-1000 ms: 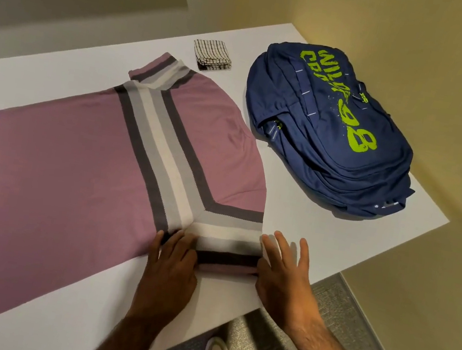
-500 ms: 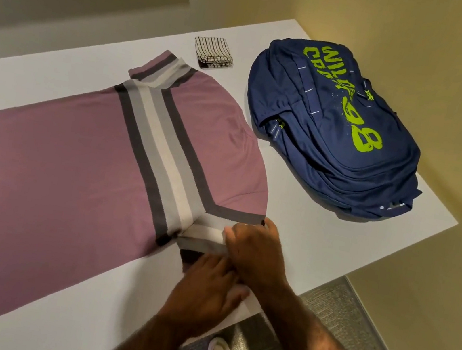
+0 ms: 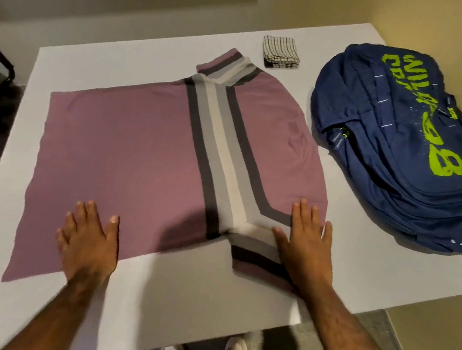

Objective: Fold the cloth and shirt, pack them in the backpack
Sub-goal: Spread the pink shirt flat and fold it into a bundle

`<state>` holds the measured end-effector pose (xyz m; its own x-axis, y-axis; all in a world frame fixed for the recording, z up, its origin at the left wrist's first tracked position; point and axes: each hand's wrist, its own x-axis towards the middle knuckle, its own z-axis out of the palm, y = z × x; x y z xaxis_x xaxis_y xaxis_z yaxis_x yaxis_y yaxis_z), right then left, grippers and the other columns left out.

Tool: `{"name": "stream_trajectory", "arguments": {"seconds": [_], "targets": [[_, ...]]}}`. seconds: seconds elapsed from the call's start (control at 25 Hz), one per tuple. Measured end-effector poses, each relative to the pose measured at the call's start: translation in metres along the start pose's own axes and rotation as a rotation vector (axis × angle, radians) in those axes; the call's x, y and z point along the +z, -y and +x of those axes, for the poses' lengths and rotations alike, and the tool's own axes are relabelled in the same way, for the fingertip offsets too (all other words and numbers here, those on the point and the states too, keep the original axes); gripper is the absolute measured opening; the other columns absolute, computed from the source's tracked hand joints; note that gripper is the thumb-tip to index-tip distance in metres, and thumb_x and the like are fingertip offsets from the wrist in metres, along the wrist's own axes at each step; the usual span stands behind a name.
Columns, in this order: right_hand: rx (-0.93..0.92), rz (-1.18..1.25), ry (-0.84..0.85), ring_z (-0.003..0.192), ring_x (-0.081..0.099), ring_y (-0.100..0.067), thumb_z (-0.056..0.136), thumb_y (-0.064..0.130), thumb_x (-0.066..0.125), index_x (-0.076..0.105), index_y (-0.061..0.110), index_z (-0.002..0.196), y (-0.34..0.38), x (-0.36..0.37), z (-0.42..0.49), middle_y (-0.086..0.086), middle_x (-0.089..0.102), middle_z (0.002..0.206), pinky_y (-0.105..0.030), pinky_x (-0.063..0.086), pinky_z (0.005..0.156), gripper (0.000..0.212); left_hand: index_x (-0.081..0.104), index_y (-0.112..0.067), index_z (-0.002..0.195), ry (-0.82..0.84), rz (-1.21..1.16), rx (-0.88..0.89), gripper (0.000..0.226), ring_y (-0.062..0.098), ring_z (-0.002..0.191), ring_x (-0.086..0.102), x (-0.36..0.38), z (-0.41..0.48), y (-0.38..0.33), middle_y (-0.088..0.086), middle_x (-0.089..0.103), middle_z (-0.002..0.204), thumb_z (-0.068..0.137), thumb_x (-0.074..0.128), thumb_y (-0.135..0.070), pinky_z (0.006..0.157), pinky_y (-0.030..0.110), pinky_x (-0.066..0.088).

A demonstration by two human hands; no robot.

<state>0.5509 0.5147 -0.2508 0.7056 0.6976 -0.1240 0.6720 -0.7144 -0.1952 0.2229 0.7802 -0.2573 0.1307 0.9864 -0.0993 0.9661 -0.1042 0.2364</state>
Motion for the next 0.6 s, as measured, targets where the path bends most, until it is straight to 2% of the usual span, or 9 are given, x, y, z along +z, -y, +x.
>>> {"name": "stream_trajectory", "arguments": {"seconds": [0.08, 0.12, 0.16, 0.24, 0.32, 0.36, 0.44, 0.52, 0.6], "targets": [[0.154, 0.067, -0.065, 0.155, 0.007, -0.031, 0.104, 0.061, 0.017, 0.019, 0.014, 0.159, 0.01, -0.012, 0.002, -0.011, 0.01, 0.169, -0.056, 0.008, 0.125, 0.073, 0.021, 0.0, 0.158, -0.042, -0.112, -0.27, 0.07, 0.048, 0.152, 0.012, -0.011, 0.008, 0.017, 0.028, 0.014, 0.166, 0.107, 0.036, -0.046, 0.122, 0.061, 0.007], [0.178, 0.103, -0.098, 0.154, 0.011, -0.034, 0.105, 0.056, 0.021, 0.027, 0.011, 0.155, 0.026, -0.017, 0.007, -0.015, 0.016, 0.167, -0.059, 0.012, 0.123, 0.068, 0.023, 0.001, 0.157, -0.057, -0.126, -0.303, 0.069, 0.05, 0.152, 0.012, -0.014, 0.009, 0.008, 0.029, 0.014, 0.165, 0.106, 0.043, -0.041, 0.122, 0.062, 0.007], [0.134, 0.114, -0.109, 0.153, 0.013, -0.036, 0.105, 0.05, 0.026, 0.033, 0.009, 0.151, 0.049, -0.022, 0.012, -0.018, 0.02, 0.164, -0.061, 0.014, 0.122, 0.062, 0.025, -0.001, 0.157, -0.085, -0.122, -0.216, 0.069, 0.048, 0.152, 0.013, -0.014, 0.006, -0.007, 0.028, 0.015, 0.166, 0.105, 0.048, -0.039, 0.122, 0.061, 0.009], [-0.134, 0.06, -0.119, 0.151, 0.016, -0.043, 0.106, 0.042, 0.033, 0.037, 0.006, 0.148, 0.11, -0.018, 0.024, -0.025, 0.023, 0.162, -0.065, 0.017, 0.12, 0.055, 0.032, -0.008, 0.158, -0.077, -0.034, 0.159, 0.067, 0.043, 0.153, 0.018, -0.005, 0.0, -0.045, 0.021, 0.02, 0.167, 0.1, 0.05, -0.038, 0.123, 0.058, 0.013], [-0.375, 0.059, -0.109, 0.148, 0.025, -0.049, 0.103, 0.043, 0.041, 0.037, 0.007, 0.148, 0.165, -0.005, 0.038, -0.029, 0.028, 0.159, -0.067, 0.026, 0.115, 0.057, 0.038, -0.014, 0.156, -0.012, 0.025, 0.373, 0.067, 0.04, 0.153, 0.024, 0.01, 0.007, -0.073, 0.016, 0.027, 0.166, 0.095, 0.05, -0.04, 0.122, 0.056, 0.018], [-0.392, 0.085, -0.022, 0.15, 0.02, -0.045, 0.104, 0.049, 0.038, 0.033, 0.011, 0.153, 0.183, -0.001, 0.046, -0.025, 0.023, 0.163, -0.067, 0.023, 0.117, 0.062, 0.038, -0.018, 0.157, 0.047, 0.028, 0.388, 0.068, 0.037, 0.154, 0.023, 0.013, 0.015, -0.077, 0.013, 0.027, 0.167, 0.095, 0.048, -0.043, 0.123, 0.055, 0.018], [-0.299, 0.103, 0.173, 0.156, -0.002, -0.031, 0.102, 0.065, 0.021, 0.013, 0.022, 0.162, 0.189, 0.01, 0.064, -0.01, 0.001, 0.17, -0.06, 0.006, 0.123, 0.074, 0.035, -0.024, 0.158, 0.077, 0.04, 0.384, 0.07, 0.032, 0.154, 0.023, 0.013, 0.031, -0.056, 0.007, 0.026, 0.168, 0.094, 0.037, -0.055, 0.124, 0.052, 0.018], [-0.295, -0.018, 0.159, 0.156, -0.012, -0.024, 0.097, 0.071, 0.005, -0.002, 0.026, 0.162, 0.173, 0.021, 0.075, -0.001, -0.011, 0.17, -0.056, -0.001, 0.124, 0.08, 0.034, -0.024, 0.159, 0.026, 0.084, 0.343, 0.074, 0.031, 0.154, 0.025, 0.007, 0.042, -0.009, 0.006, 0.028, 0.167, 0.096, 0.028, -0.062, 0.123, 0.052, 0.02], [-0.346, -0.111, 0.122, 0.155, -0.013, -0.024, 0.095, 0.073, -0.004, -0.007, 0.027, 0.161, 0.163, 0.026, 0.076, 0.0, -0.014, 0.169, -0.057, -0.001, 0.124, 0.081, 0.023, -0.021, 0.163, 0.006, 0.097, 0.183, 0.075, 0.032, 0.156, 0.017, -0.009, 0.056, 0.049, 0.007, 0.02, 0.17, 0.1, 0.023, -0.063, 0.125, 0.055, 0.014]]}}
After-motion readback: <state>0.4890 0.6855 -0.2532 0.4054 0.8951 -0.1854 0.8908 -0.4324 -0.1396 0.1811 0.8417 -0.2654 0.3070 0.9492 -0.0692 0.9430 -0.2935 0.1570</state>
